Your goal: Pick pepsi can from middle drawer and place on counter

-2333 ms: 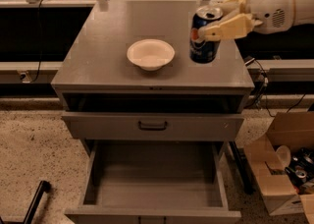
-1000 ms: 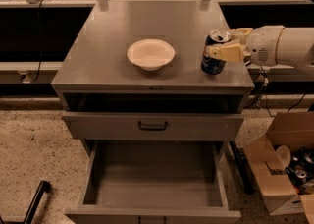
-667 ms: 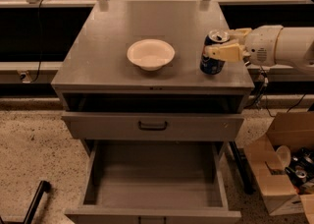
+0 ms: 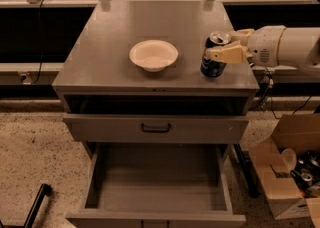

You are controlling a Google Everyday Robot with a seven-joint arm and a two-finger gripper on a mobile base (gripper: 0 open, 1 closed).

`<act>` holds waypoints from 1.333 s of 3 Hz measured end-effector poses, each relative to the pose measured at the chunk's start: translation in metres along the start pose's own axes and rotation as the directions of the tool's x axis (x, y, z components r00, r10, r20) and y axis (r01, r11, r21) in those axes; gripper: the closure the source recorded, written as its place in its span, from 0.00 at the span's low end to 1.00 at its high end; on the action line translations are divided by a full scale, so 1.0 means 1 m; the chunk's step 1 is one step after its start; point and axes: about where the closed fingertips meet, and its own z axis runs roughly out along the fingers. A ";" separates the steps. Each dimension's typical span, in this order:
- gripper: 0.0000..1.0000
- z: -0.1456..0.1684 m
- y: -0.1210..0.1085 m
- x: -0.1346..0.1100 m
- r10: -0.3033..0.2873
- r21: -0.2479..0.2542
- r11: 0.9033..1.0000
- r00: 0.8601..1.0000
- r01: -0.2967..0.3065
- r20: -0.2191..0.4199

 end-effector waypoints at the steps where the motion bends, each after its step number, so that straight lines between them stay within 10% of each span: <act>1: 0.00 0.002 0.001 0.000 -0.001 -0.003 1.000 1.000 0.001 0.000; 3: 0.00 -0.008 0.002 -0.006 -0.034 -0.017 0.999 0.999 0.034 0.033; 4: 0.00 -0.043 -0.009 -0.014 -0.065 -0.007 0.998 0.983 0.067 0.174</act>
Offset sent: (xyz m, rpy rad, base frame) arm 0.0002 0.0021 -0.0002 0.0003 0.0005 0.0034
